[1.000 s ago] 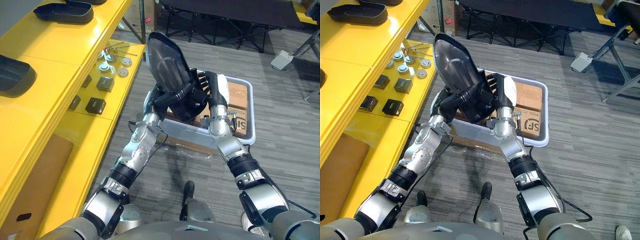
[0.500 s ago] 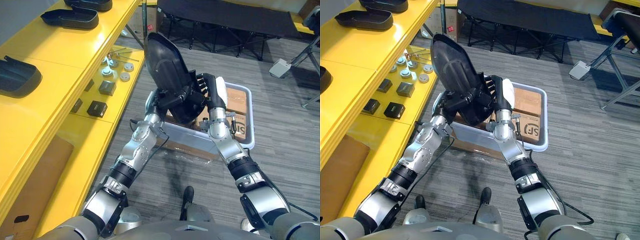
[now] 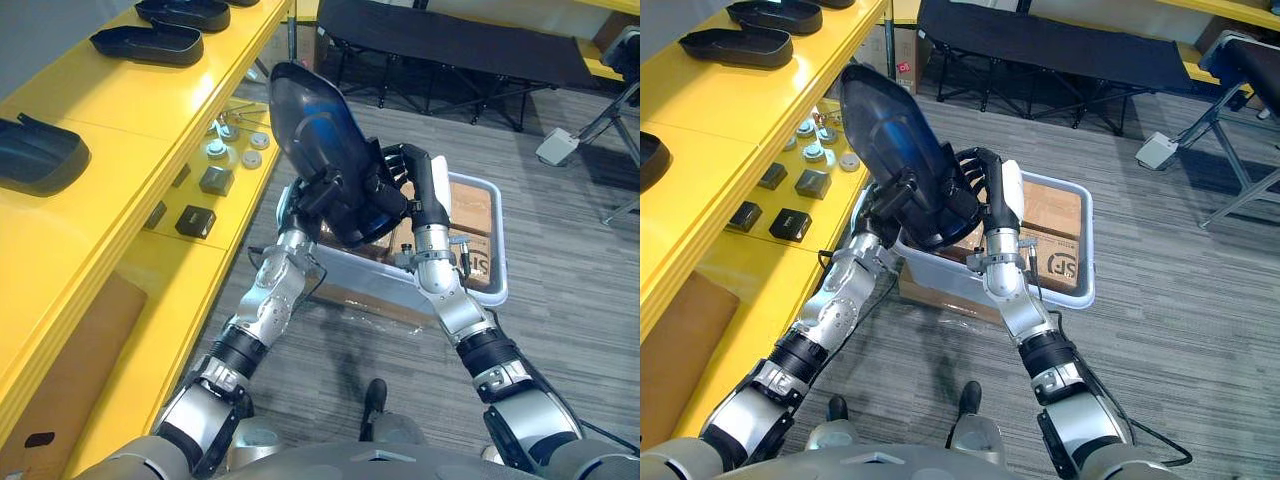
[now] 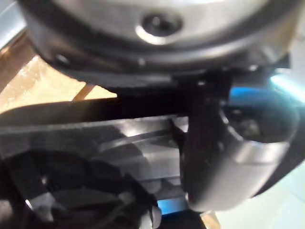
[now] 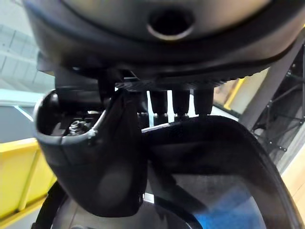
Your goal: Walk over and take three plastic housings, then place them on the shelf
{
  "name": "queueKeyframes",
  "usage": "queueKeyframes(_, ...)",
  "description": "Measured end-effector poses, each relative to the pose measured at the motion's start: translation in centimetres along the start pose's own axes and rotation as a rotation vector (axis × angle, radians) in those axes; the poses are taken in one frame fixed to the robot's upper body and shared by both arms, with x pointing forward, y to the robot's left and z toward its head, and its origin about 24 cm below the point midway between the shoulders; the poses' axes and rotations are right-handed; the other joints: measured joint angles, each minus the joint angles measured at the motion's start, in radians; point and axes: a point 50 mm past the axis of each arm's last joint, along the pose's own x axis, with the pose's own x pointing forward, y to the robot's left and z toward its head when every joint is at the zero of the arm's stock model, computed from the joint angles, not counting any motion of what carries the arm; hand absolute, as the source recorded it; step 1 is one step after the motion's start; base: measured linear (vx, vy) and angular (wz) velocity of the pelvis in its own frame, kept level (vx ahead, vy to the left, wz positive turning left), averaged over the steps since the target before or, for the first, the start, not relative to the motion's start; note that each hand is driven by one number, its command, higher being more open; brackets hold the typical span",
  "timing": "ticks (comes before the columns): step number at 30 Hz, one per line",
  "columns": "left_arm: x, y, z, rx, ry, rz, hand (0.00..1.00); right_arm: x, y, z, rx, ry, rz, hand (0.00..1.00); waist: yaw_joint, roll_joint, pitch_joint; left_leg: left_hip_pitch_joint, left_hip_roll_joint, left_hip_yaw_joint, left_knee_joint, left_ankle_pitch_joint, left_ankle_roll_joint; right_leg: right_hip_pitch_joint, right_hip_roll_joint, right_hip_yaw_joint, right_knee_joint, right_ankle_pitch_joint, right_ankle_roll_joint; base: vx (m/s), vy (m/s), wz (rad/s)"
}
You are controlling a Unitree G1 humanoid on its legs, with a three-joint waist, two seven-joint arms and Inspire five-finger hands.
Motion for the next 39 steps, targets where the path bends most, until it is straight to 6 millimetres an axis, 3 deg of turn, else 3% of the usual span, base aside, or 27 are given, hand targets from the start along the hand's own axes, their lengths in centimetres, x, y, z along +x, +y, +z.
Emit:
queueKeyframes(5, -0.2, -0.7, 0.5, -0.034, -0.060, -0.010, 0.00, -1.7, 0.8, 0.1, -0.017, -0.051, 0.004, 1.00, -0.001, -0.002, -0.003, 0.011, 0.000, 0.007, -0.001, -0.005, 0.002, 0.006, 0.000, 0.001, -0.005, -0.002, -0.001, 0.00, 0.000, -0.03)
queueKeyframes(11, -2.3, -1.1, 3.1, -0.001, -0.280, 0.041, 0.00, -4.6, 0.8, 1.5, 0.091, -0.077, -0.015, 1.00, -0.015, 0.001, -0.031, 0.019, 0.001, 0.018, -0.001, -0.009, -0.002, 0.007, 0.001, 0.000, 0.000, -0.002, -0.001, 0.00, 0.001, -0.04)
queueKeyframes(14, -3.0, -0.6, 4.9, 0.077, -0.420, 0.121, 0.00, -6.4, 0.5, 0.2, 0.237, 0.064, -0.071, 1.00, -0.019, 0.006, -0.059, 0.029, 0.001, 0.027, -0.001, -0.019, -0.004, 0.009, 0.001, 0.000, 0.000, -0.008, -0.004, 0.00, 0.013, -0.08)
queueKeyframes(19, -5.1, 1.2, 5.9, 0.313, -0.548, 0.297, 0.00, -10.4, -1.0, -2.6, 0.419, 0.283, -0.136, 1.00, -0.029, 0.038, -0.081, 0.030, 0.002, 0.036, -0.001, -0.031, -0.006, 0.005, 0.001, 0.000, -0.005, -0.023, -0.006, 0.00, 0.009, -0.04)
queueKeyframes(24, -7.5, 4.3, 4.8, 0.476, -0.516, 0.458, 0.00, -13.0, -2.4, -3.6, 0.716, 0.346, -0.114, 1.00, -0.049, 0.051, -0.089, 0.030, 0.008, 0.047, -0.001, -0.037, -0.012, -0.001, 0.007, 0.004, -0.005, -0.025, -0.008, 0.01, 0.005, -0.05)
queueKeyframes(27, -8.8, 5.9, 4.1, 0.509, -0.465, 0.495, 0.00, -14.0, -4.1, -3.8, 0.764, 0.322, -0.183, 1.00, -0.048, 0.054, -0.092, 0.029, 0.008, 0.058, 0.000, -0.041, -0.013, -0.009, 0.008, 0.014, -0.005, -0.025, -0.007, 0.02, 0.008, -0.08)
queueKeyframes(31, -11.4, 8.1, 3.4, 0.545, -0.387, 0.533, 0.00, -17.2, -7.0, -5.3, 0.677, 0.420, -0.326, 1.00, -0.050, 0.060, -0.098, 0.029, 0.010, 0.069, 0.019, -0.054, -0.013, -0.008, 0.008, 0.023, -0.005, -0.023, -0.002, 0.03, 0.011, -0.08)
queueKeyframes(34, -13.1, 8.4, 3.6, 0.517, -0.373, 0.525, 0.00, -19.7, -7.7, -6.2, 0.608, 0.544, -0.409, 1.00, -0.049, 0.064, -0.100, 0.029, 0.011, 0.080, 0.035, -0.070, -0.013, -0.009, 0.008, 0.035, -0.003, -0.023, -0.001, 0.03, 0.017, -0.10)
queueKeyframes(39, -13.5, 8.3, 4.2, 0.542, -0.366, 0.452, 0.00, -19.8, -7.1, -6.3, 0.590, 0.579, -0.373, 1.00, -0.050, 0.073, -0.109, 0.030, 0.011, 0.088, 0.055, -0.084, -0.009, -0.007, 0.007, 0.045, -0.001, -0.023, 0.000, 0.00, 0.011, -0.07)
